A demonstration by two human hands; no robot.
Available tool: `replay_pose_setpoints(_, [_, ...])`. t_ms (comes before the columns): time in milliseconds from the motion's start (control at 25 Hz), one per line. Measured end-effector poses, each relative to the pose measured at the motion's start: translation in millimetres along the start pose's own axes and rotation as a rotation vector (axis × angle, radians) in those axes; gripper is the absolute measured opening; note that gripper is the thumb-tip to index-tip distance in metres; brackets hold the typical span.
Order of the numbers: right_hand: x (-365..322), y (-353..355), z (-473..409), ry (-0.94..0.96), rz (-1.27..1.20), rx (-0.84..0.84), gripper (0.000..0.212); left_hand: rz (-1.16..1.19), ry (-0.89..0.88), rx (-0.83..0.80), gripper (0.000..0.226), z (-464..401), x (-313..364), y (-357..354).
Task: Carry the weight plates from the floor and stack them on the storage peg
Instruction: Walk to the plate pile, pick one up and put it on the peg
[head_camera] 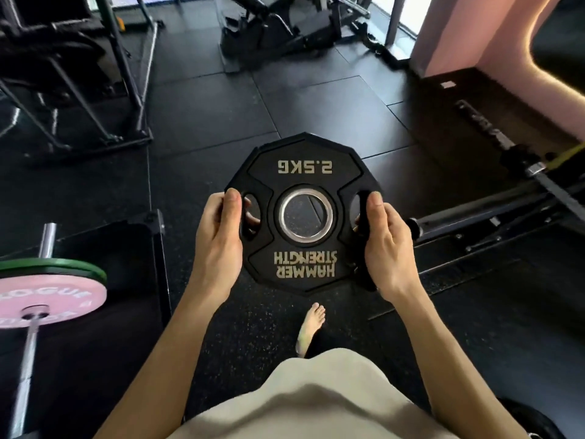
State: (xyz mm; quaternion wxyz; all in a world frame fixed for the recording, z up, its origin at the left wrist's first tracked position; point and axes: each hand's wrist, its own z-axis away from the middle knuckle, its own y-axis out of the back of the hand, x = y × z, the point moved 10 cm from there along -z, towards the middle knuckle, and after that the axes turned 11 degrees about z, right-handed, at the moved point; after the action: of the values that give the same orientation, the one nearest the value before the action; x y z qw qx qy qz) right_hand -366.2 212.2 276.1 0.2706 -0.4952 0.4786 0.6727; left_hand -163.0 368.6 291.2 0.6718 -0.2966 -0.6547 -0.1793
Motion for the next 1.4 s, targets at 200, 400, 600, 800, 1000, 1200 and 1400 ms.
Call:
replay_pose_setpoints(200, [-18,-49,-127,0.013,0.013,-0.009,0.045,-0.02,0.012,0.022,0.041,-132,-17,-4])
replay_pose_setpoints(400, [-42,-79,-255,0.014,0.011,-0.034,0.049,-0.047,0.022,0.032,0.047,-258,-18,-30])
replay_pose_setpoints(600, [-61,-101,-380,-0.018,0.018,-0.022,0.048,-0.044,0.052,0.036,0.048,-387,-32,-59])
replay_pose_setpoints(800, [-69,-123,-505,-0.039,-0.017,0.065,0.044,-0.016,0.032,-0.06,0.046,-530,-50,-99])
replay_pose_setpoints(1000, [-86,-133,-638,-0.114,-0.042,0.222,0.051,-0.035,0.051,-0.231,0.045,-697,-56,-160])
replay_pose_setpoints(1200, [-90,-107,-756,-0.185,-0.038,0.409,0.048,0.01,0.109,-0.433,0.037,-835,-73,-258])
replay_pose_setpoints(1400, [-69,-67,-880,-0.207,-0.088,0.511,0.049,0.021,0.091,-0.572,0.04,-947,-99,-372])
